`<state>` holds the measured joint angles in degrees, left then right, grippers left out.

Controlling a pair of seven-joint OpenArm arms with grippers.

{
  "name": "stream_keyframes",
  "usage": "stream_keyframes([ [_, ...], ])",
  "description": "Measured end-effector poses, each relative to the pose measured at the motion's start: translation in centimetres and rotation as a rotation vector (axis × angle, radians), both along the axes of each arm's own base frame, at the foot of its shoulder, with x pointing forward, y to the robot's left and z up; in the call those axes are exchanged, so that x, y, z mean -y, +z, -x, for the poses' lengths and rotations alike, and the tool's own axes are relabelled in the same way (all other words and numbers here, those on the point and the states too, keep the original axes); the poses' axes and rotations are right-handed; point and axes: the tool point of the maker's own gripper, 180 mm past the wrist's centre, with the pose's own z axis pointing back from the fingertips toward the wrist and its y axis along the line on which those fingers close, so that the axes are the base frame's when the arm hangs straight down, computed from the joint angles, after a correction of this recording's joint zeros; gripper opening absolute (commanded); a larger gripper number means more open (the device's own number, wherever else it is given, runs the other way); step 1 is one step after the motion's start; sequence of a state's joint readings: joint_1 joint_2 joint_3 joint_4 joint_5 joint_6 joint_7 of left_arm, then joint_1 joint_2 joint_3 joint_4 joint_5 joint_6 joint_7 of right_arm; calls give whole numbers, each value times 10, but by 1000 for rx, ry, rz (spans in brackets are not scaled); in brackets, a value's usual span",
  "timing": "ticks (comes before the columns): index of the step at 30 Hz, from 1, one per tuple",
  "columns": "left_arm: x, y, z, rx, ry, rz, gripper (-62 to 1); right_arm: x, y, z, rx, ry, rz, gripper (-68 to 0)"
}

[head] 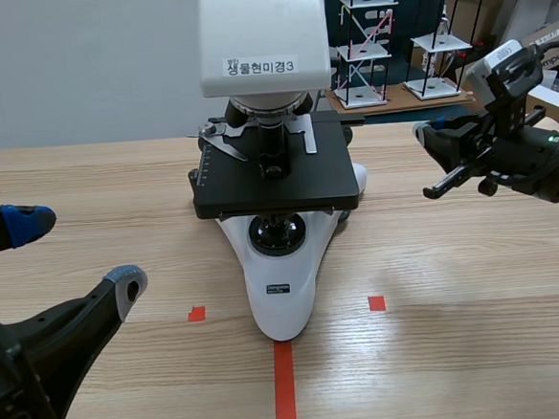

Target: Return to the home posture

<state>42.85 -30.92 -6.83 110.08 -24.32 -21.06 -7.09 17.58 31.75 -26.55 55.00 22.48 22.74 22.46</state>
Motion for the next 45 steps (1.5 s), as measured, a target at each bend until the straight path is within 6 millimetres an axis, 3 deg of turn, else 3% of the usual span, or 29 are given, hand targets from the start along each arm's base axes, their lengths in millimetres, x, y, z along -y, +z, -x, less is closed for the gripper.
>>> stream_keyframes([
  [23, 0, 0, 0, 1, -1, -4, 14, 0, 0, 0, 0, 0, 0, -657],
  [30, 0, 0, 0, 4, -1, -2, 14, 2, 0, -1, 4, -10, 4, -531],
  [35, 0, 1, 0, 5, -1, -1, 14, 6, -8, 6, -14, -25, 1, -403],
  [40, 0, 2, 0, 9, -1, 3, 14, 20, -16, 32, -37, -43, 7, -301],
  [45, 0, 2, 0, 9, -1, 3, 14, 32, 0, 60, -3, -57, 11, -181],
])
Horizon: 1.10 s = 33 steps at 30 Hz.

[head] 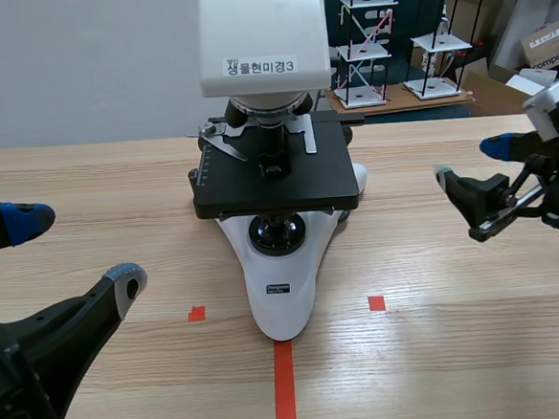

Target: Return to the home posture

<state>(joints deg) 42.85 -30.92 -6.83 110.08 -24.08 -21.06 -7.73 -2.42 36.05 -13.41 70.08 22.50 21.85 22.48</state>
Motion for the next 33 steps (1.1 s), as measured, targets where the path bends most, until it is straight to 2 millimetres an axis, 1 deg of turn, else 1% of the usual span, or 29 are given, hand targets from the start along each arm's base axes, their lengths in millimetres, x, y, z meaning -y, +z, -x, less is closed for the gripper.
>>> stream_keyframes([
  [3, 0, 0, 0, 1, 0, 0, 14, 1, 13, 17, 25, -2, -4, -96],
  [5, 0, 1, 0, 4, 0, 3, 14, 0, 19, 31, 33, 0, -6, -53],
  [9, 0, 1, 0, 4, 0, 3, 14, -7, 28, 60, 30, 19, -6, -20],
  [13, 0, 1, 0, 4, 0, 3, 14, -21, 39, 87, 25, 61, 1, -20],
  [17, 0, 1, 0, 6, 0, 4, 14, -33, 51, 107, 20, 96, -2, -20],
  [21, 0, 1, 0, 6, 0, 4, 14, -46, 54, 125, -6, 128, -14, -20],
  [28, 0, 6, -1, 25, 0, 19, 14, -57, 59, 145, 3, 167, -54, -20],
  [33, 0, 6, -1, 27, 0, 20, 14, -57, 61, 146, 17, 165, -59, -20],
])
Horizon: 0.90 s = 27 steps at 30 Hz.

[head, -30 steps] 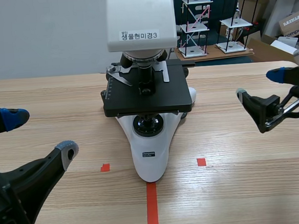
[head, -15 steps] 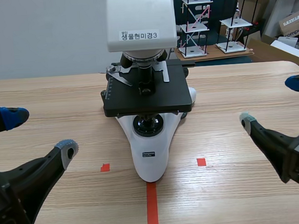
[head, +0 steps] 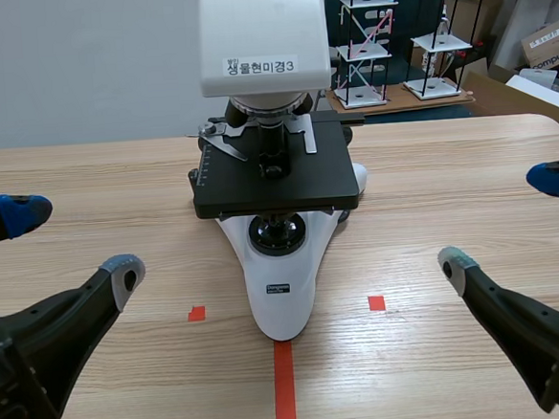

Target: Return to the home posture

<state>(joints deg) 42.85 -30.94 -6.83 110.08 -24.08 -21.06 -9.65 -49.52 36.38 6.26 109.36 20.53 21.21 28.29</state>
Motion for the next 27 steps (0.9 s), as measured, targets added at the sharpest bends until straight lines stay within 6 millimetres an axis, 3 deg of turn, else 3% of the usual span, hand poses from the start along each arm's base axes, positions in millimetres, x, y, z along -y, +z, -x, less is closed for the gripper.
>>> stream_keyframes([
  [27, 0, 0, 0, 0, 0, 0, 14, 2, -3, -1, -10, -8, 18, -20],
])
